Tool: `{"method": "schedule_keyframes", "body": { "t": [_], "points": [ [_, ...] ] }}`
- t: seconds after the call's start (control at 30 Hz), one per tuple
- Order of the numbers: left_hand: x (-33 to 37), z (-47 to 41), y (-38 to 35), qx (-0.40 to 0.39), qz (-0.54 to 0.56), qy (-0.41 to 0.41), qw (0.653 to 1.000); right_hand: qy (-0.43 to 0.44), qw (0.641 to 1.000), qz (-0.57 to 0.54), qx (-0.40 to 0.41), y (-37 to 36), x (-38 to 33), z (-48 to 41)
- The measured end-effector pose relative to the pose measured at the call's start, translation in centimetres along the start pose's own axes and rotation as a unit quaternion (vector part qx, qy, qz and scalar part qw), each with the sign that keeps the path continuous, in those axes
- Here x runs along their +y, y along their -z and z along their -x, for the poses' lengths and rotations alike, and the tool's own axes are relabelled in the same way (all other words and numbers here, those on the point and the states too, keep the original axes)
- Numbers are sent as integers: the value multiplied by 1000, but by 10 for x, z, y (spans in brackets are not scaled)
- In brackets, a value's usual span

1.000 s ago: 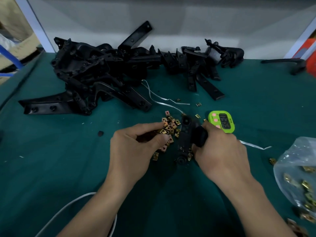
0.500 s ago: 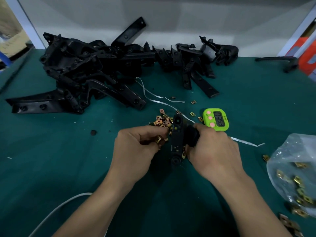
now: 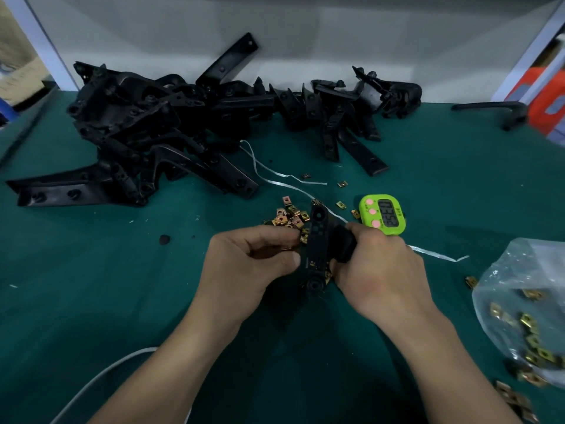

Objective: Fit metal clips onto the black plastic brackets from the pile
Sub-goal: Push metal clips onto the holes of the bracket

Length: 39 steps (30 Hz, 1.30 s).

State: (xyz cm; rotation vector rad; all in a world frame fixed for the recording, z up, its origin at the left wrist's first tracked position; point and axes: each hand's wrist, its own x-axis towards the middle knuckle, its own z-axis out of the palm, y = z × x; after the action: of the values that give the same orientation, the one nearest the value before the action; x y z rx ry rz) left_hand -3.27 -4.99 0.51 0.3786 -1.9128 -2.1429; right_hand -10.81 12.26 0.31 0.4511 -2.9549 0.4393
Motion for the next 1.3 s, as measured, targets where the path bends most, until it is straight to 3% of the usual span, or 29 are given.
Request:
{"method": "schedule_keyframes", "body": {
  "t": [0.27,0.7,0.9,1.03,1.2,1.3],
  "points": [
    [-2,-2,1,42,-1,-29,999,0,1000,-5,0,-1,0,0],
    [1,0,2,6,5,-4,1000,0,1000,-7,-5,-2,1,-1],
    [5,6,2,63,-163,-66,982,11,1000,-17,-6,0,2,-1],
    [4,6,4,72,-201,-97,972,24,999,-23,-19,0,1,-1],
    [3,0,6,33,-191,-98,976,28,999,-19,-15,0,1,0],
    [2,0,4,5,-128,-58,990,27,999,-16,-23,1,1,-1]
  ]
}}
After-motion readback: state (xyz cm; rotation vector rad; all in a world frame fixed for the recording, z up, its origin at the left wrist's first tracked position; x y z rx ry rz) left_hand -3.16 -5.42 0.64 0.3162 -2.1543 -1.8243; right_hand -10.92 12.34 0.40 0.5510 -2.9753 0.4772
